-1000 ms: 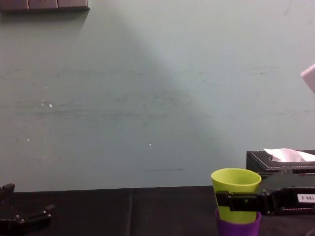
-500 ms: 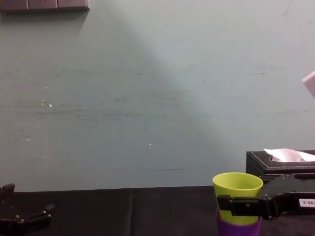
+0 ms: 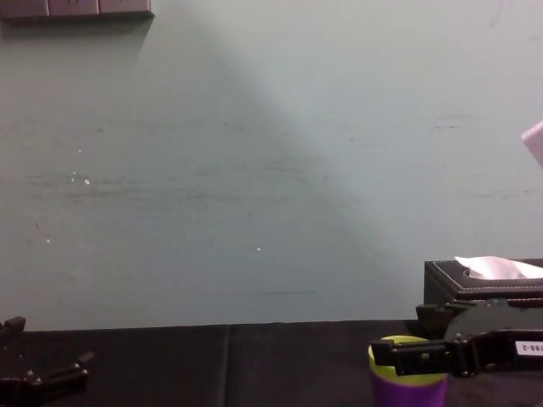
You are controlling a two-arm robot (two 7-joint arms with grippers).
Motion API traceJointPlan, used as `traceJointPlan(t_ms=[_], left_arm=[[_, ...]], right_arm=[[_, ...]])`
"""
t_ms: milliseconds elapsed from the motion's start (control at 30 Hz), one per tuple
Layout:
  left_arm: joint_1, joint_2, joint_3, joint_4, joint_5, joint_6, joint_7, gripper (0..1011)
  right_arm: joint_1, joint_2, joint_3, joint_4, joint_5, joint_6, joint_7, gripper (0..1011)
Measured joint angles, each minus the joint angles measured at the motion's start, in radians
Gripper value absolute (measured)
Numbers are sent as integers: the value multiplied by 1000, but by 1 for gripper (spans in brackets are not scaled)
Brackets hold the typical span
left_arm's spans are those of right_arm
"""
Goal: Stack the three plastic cups sequentially using one hand.
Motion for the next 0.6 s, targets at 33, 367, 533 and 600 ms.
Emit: traceJointPlan(t_ms=[33,367,533,600], left_arm=[[0,0,0,0,0,0,0,1011],[0,0,0,0,0,0,0,1011],[0,0,0,0,0,0,0,1011],[0,0,0,0,0,0,0,1011]], right_arm=[[0,0,0,0,0,0,0,1002],[-14,10,16,-31,13,0,0,1003],[-73,55,51,-117,51,-9,17,1003],[-93,73,61,-142,60,-13,22,1003]])
